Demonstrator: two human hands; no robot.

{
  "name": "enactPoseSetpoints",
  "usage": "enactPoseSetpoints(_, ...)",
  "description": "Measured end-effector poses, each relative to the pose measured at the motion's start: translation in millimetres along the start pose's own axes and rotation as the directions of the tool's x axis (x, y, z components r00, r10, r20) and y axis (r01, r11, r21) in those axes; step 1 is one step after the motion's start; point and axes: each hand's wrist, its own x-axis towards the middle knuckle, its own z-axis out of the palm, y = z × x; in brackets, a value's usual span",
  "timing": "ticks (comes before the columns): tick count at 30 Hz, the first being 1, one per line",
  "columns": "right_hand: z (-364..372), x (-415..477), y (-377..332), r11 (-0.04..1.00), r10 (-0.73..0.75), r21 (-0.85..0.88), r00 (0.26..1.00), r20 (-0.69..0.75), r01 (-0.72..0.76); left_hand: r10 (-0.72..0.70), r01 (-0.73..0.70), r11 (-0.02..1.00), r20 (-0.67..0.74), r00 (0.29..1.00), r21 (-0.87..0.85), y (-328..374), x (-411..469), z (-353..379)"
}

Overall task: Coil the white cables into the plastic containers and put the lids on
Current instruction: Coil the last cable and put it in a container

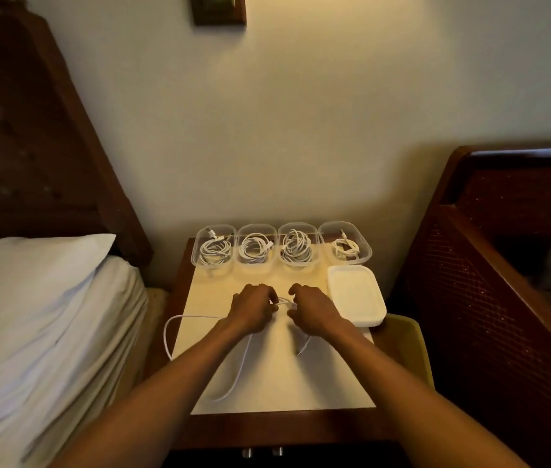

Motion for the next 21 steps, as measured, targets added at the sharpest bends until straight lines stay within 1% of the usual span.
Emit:
enactPoseSetpoints(2,-7.2,-8.0,-4.4,0.999,0.002,-0.037,0.999,-0.043,-0.003,0.036,-0.037,0.997,-0.014,0.999,-0.067,9.3,-0.3,-11.7)
enactPoseSetpoints(3,-14.5,-12.5,-6.3,1.000,0.008,-0.006,0.996,-0.091,-0.008,0.057,-0.061,0.993,-0.039,0.998,-0.102,14.6,-1.7,-22.0)
enactPoseSetpoints(4,-24.8,-17.2,-8.1,0.997,0.023,0.078,0.991,-0.132,-0.013,0.076,-0.087,0.988,-0.082,0.994,-0.129,19.1,-3.6,-35.5)
enactPoseSetpoints(5,-36.6,-21.1,-9.7,0.977,0.032,0.213,0.986,-0.163,0.004,0.092,-0.113,0.982,-0.137,0.986,-0.153,22.2,-5.6,-50.7)
enactPoseSetpoints(6,-50.8,-25.8,-12.4,0.930,0.032,0.367,0.986,-0.164,0.031,0.116,-0.153,0.973,-0.207,0.971,-0.175,24.7,-7.7,-67.0)
enactPoseSetpoints(7,-67.9,-31.6,-17.2,0.854,0.020,0.517,0.989,-0.143,0.057,0.136,-0.194,0.960,-0.268,0.954,-0.201,26.0,-9.7,-84.4)
enactPoseSetpoints(9,-100.6,-46.1,-32.4,0.648,-0.010,0.760,0.997,-0.071,0.061,0.152,-0.241,0.946,-0.355,0.922,-0.219,26.1,-17.3,-114.5)
enactPoseSetpoints(11,-125.6,-54.1,-51.3,0.373,-0.047,0.927,0.998,0.041,-0.021,0.170,-0.264,0.945,-0.398,0.902,-0.195,26.2,-19.9,-135.3)
enactPoseSetpoints(12,-138.0,-57.9,-61.4,0.261,-0.064,0.963,0.994,0.085,-0.066,0.172,-0.278,0.938,-0.421,0.891,-0.205,29.0,-22.3,-146.1)
enactPoseSetpoints(13,-150.1,-63.0,-71.2,0.180,-0.075,0.979,0.991,0.109,-0.094,0.169,-0.292,0.930,-0.446,0.879,-0.223,33.8,-28.2,-157.9)
enactPoseSetpoints(16,-179.2,-74.3,-95.2,0.028,-0.081,0.991,0.988,0.133,-0.131,0.107,-0.313,0.896,-0.533,0.839,-0.314,45.0,-40.4,-187.2)
enactPoseSetpoints(18,-196.7,-82.1,-108.3,-0.151,-0.118,0.973,0.980,0.158,-0.175,0.031,-0.297,0.876,-0.569,0.822,-0.381,46.3,-47.8,-201.5)
enactPoseSetpoints(20,-210.9,-89.9,-121.0,-0.337,-0.196,0.907,0.961,0.195,-0.252,-0.023,-0.282,0.848,-0.562,0.827,-0.449,46.0,-54.5,-210.3)
enactPoseSetpoints(21,-217.1,-93.6,-127.5,-0.405,-0.244,0.867,0.948,0.205,-0.292,-0.041,-0.276,0.832,-0.549,0.835,-0.482,47.4,-58.0,-214.4)
